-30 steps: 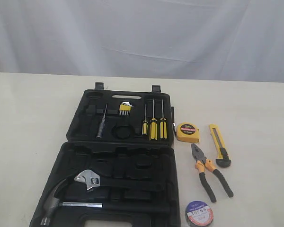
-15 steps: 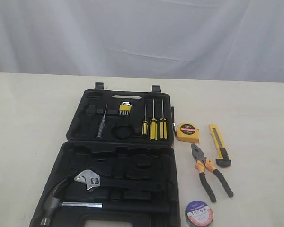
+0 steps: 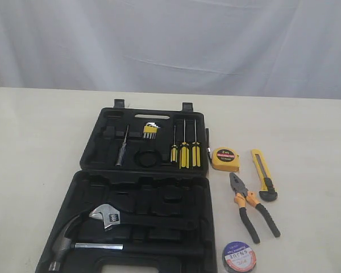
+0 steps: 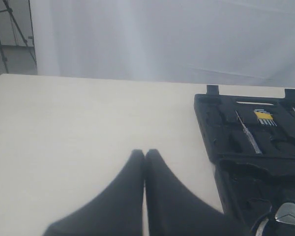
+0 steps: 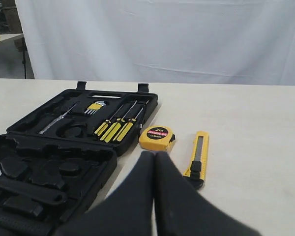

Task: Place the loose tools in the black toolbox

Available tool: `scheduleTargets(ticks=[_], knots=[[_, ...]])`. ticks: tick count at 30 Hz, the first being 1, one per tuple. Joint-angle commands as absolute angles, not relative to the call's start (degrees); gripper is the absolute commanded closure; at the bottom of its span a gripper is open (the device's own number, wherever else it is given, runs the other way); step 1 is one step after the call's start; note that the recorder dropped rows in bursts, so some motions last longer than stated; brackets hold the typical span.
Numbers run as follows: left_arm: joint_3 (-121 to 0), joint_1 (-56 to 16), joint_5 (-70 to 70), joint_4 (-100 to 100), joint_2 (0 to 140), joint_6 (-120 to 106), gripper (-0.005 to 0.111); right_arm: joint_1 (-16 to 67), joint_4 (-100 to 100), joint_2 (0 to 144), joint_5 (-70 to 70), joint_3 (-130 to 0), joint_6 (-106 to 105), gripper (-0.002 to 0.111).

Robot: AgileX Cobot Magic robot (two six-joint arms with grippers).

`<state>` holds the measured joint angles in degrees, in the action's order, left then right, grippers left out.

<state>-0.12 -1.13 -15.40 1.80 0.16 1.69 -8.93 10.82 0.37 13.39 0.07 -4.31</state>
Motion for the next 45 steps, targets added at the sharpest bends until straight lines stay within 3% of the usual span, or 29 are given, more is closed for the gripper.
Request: scheduleTargets(ticks=[1,10,15,21,27,36,45], knots=[[0.00,-1.25,-15.37,2.01,0.00,1.71,0.107,-9.15,10.39,0.00,9.66,0.00,-4.09,0.109],[0.00,-1.25,-15.37,2.01,0.00,1.71,0.107,-9.15,25.05,0.00,-4.01,0.00,0.84,0.109],[0.00,-1.25,-15.37,2.01,0.00,1.71,0.107,-9.15,26.74,3.06,12.90,-8.60,0.84,0.109],[0.00,-1.25,-15.37,2.01,0.00,1.71,0.107,-9.15,25.16,23.59,31.94,-23.45,0.84,0.109],[0.00,-1.25,-15.37,1.89,0.00,1.71,0.107,-9.15,16.24,53.78,50.79,-50.17,-2.81,0.109],[0.00,-1.25,-15.37,1.89,0.00,1.71,0.107,-9.15,9.23,87.62,69.96,-83.83,-4.97,0.109],[0.00,-1.25,-15.37,1.89,0.00,1.71,0.107,-8.18,7.14,109.03,67.06,-87.86,-25.42,0.109]])
